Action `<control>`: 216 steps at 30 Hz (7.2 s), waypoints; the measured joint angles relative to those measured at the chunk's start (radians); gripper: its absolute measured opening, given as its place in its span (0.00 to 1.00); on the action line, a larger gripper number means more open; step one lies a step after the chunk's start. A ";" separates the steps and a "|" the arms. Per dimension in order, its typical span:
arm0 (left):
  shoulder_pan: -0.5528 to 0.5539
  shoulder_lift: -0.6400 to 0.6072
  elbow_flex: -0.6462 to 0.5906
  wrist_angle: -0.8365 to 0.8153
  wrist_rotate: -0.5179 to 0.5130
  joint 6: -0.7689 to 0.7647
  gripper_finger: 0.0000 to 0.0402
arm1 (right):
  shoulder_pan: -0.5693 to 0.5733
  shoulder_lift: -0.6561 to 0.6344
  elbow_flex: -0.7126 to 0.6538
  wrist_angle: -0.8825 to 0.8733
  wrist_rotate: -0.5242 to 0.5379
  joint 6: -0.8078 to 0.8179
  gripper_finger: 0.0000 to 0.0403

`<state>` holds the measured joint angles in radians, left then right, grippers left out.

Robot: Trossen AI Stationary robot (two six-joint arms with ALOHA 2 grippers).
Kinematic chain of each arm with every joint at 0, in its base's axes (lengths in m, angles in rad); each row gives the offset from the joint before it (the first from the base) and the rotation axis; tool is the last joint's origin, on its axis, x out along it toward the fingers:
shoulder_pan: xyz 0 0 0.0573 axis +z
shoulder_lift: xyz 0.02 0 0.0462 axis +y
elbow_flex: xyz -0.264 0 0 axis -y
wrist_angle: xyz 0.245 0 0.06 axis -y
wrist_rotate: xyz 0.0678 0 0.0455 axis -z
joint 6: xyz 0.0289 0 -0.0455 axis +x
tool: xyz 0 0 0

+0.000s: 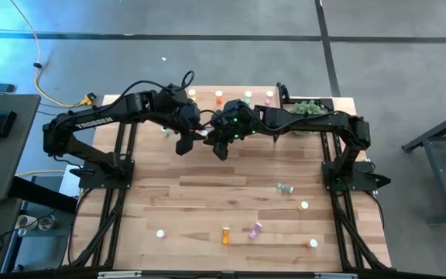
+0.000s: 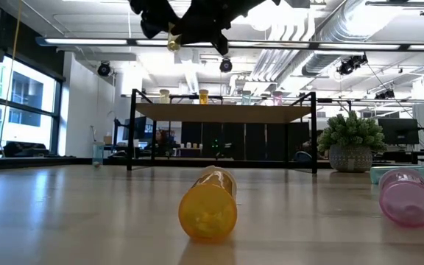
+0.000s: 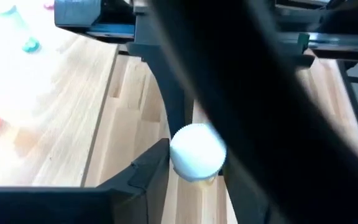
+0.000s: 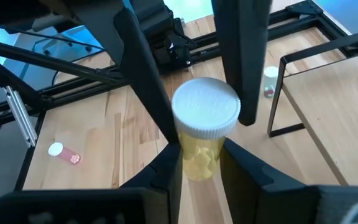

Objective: Pick and place medicine bottles onto shelf by color
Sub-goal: Put the bottom yellow pill bottle on the shelf aligned with the the other yellow pill bottle, then put the left orange pill bottle on the shelf aligned with the other orange pill bottle

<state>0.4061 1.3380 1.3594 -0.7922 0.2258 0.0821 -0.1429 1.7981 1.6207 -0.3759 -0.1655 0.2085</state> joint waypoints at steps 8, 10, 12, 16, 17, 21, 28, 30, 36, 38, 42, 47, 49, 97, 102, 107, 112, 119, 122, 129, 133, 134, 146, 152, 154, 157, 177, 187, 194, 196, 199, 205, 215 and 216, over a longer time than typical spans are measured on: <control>0.000 -0.001 0.000 0.002 -0.025 0.000 0.29 | 0.000 0.001 0.000 0.000 0.000 -0.002 0.20; 0.000 -0.001 0.000 0.002 -0.025 0.000 0.29 | -0.001 0.001 0.000 0.000 0.000 -0.002 0.20; 0.000 -0.001 0.000 0.002 -0.025 0.010 0.29 | -0.001 0.001 0.000 0.000 -0.001 -0.002 0.20; -0.001 -0.001 0.000 0.003 -0.025 0.023 0.29 | -0.001 0.001 0.000 0.000 -0.004 -0.002 0.20; -0.001 -0.001 0.000 0.003 -0.025 0.023 0.29 | -0.001 0.001 0.000 0.000 -0.004 -0.001 0.21; -0.001 -0.001 0.000 0.003 -0.025 0.024 0.29 | -0.001 0.001 0.000 0.000 -0.006 0.000 0.25; -0.001 -0.001 0.000 0.001 -0.028 0.026 0.29 | -0.001 -0.001 0.000 0.000 -0.006 0.000 0.34; -0.001 -0.001 0.000 -0.002 -0.032 0.026 0.29 | -0.007 -0.005 0.000 -0.001 -0.009 0.000 0.37; -0.001 -0.001 0.000 -0.005 -0.077 0.027 0.29 | -0.021 -0.037 0.002 -0.024 -0.010 0.003 0.47; 0.000 -0.001 0.000 -0.005 -0.106 0.027 0.29 | -0.027 -0.049 0.002 -0.034 -0.007 0.004 0.49; -0.001 -0.003 0.000 -0.005 -0.150 0.028 0.29 | -0.041 -0.072 0.002 -0.062 0.000 0.027 0.51; 0.000 -0.014 0.000 -0.005 -0.209 0.045 0.29 | -0.062 -0.096 0.002 -0.075 0.000 0.027 0.51; 0.000 -0.022 -0.001 -0.005 -0.226 0.034 0.29 | -0.072 -0.110 0.002 -0.084 0.001 0.022 0.51; 0.326 -0.078 -0.374 0.378 -0.219 0.069 0.29 | -0.139 -0.205 0.002 -0.044 0.222 -0.033 0.51; 0.327 -0.077 -0.374 0.377 -0.245 0.079 0.29 | -0.139 -0.205 0.002 -0.045 0.222 -0.034 0.51; 0.327 -0.077 -0.374 0.367 -0.250 0.091 0.29 | -0.139 -0.205 0.002 -0.045 0.222 -0.034 0.51; 0.327 -0.070 -0.374 0.370 -0.261 0.091 0.29 | -0.139 -0.204 0.002 -0.045 0.222 -0.034 0.51; 0.327 -0.070 -0.374 0.372 -0.264 0.105 0.29 | -0.139 -0.204 0.002 -0.045 0.223 -0.034 0.51; 0.327 -0.070 -0.374 0.380 -0.264 0.105 0.29 | -0.139 -0.204 0.002 -0.045 0.223 -0.034 0.51; 0.327 -0.052 -0.372 0.377 -0.261 0.096 0.29 | -0.139 -0.204 0.002 -0.045 0.223 -0.033 0.51; 0.326 -0.043 -0.371 0.387 -0.264 0.096 0.29 | -0.139 -0.204 0.002 -0.045 0.223 -0.029 0.51; 0.326 -0.044 -0.371 0.387 -0.264 0.097 0.29 | -0.139 -0.204 0.002 -0.045 0.223 -0.029 0.51; 0.326 -0.043 -0.371 0.383 -0.264 0.095 0.29 | -0.139 -0.204 0.002 -0.045 0.223 -0.026 0.51; 0.327 -0.040 -0.377 0.361 -0.268 0.097 0.34 | -0.139 -0.204 0.002 -0.045 0.223 -0.026 0.51; 0.327 -0.037 -0.377 0.365 -0.268 0.097 0.38 | -0.139 -0.204 0.002 -0.045 0.223 -0.026 0.51; 0.326 -0.041 -0.376 0.377 -0.268 0.097 0.43 | -0.139 -0.204 0.002 -0.045 0.223 -0.026 0.51; 0.326 -0.042 -0.219 0.302 -0.316 0.094 0.50 | -0.139 -0.204 0.002 -0.045 0.223 -0.026 0.51; 0.327 -0.042 -0.063 0.145 -0.327 0.096 0.50 | -0.138 -0.204 0.002 -0.049 0.222 -0.026 0.51; 0.327 -0.058 0.058 -0.012 -0.329 0.105 0.50 | -0.131 -0.204 0.002 -0.107 0.210 0.001 0.51; 0.327 -0.089 0.074 -0.030 -0.332 0.105 0.50 | -0.124 -0.204 0.001 -0.120 0.210 0.002 0.51; 0.326 -0.151 0.077 -0.044 -0.332 0.102 0.50 | -0.110 -0.204 0.001 -0.123 0.209 0.001 0.51; 0.326 -0.260 0.077 -0.115 -0.278 0.013 0.50 | -0.081 -0.204 0.001 -0.124 0.207 0.001 0.51; 0.271 -0.475 -0.209 -0.032 -0.256 -0.146 0.50 | -0.034 -0.204 0.001 -0.144 0.207 0.000 0.51; 0.263 -0.498 -0.240 -0.013 -0.254 -0.171 0.50 | -0.029 -0.204 0.001 -0.152 0.207 0.001 0.51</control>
<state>0.6693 0.8399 1.1193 -0.8055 -0.0284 -0.0884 -0.1720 1.5940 1.6220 -0.5278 0.0414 0.2092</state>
